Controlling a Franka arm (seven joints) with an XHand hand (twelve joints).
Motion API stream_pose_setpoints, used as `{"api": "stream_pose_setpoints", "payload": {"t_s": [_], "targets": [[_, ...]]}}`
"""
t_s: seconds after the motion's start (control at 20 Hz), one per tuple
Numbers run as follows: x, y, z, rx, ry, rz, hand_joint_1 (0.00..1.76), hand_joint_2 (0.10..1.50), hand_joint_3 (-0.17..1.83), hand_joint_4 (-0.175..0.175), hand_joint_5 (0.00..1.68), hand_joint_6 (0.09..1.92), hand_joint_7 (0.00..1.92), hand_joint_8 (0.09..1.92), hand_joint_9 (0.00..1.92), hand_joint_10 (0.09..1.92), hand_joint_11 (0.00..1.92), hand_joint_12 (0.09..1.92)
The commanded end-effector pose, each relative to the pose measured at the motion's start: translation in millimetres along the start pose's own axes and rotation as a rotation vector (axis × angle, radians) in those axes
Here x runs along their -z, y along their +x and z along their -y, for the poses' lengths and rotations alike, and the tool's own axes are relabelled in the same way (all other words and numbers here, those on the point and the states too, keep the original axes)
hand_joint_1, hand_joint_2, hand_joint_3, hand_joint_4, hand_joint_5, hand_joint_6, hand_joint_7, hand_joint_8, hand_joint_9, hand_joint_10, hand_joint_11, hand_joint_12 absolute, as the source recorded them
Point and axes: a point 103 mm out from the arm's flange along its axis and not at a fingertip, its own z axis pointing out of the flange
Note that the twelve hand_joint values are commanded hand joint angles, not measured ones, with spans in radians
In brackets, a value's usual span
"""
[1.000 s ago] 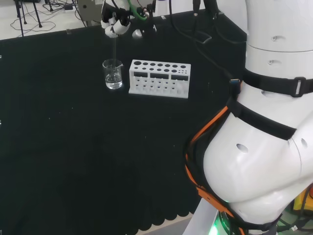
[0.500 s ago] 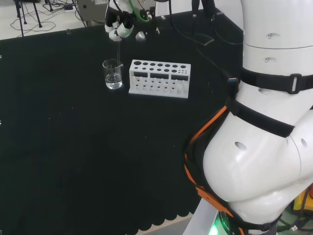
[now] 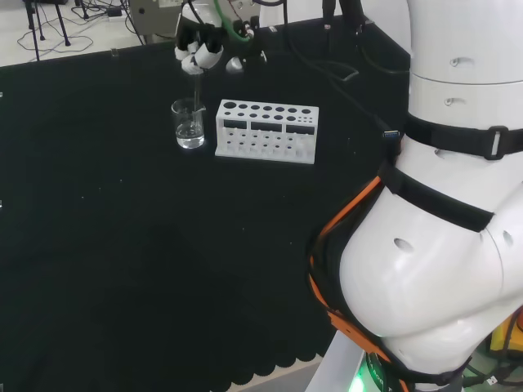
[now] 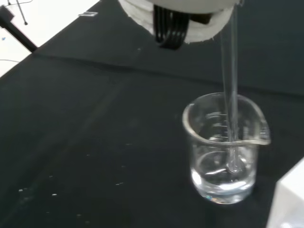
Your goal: Stir in the beaker to the left of the white test tube rack with the glass rod.
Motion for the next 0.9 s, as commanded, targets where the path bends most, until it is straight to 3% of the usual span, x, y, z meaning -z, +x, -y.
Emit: {"api": "stream_pose_setpoints", "payload": {"t_s": [0.05,0.3,0.6,0.9], "targets": [[-6.7,34.2,-10.6,0.047,0.01,-0.004,1.3,0.83,0.45,-0.175,1.17,0.47,1.15,1.11,1.64,0.73,1.18,0.81],[-12.2,31.9,-26.9,0.057,0.017,-0.012,1.3,0.83,0.45,-0.175,1.17,0.47,1.15,1.11,1.64,0.73,1.18,0.81],[-11.9,-5.3,-39.7,0.017,0.014,-0.017,1.3,0.83,0.44,-0.175,1.17,0.47,1.15,1.11,1.64,0.73,1.18,0.81],[-2.8,-35.6,-34.3,-0.032,0.001,-0.015,1.3,0.83,0.44,-0.175,1.17,0.47,1.15,1.11,1.64,0.73,1.18,0.81]]}}
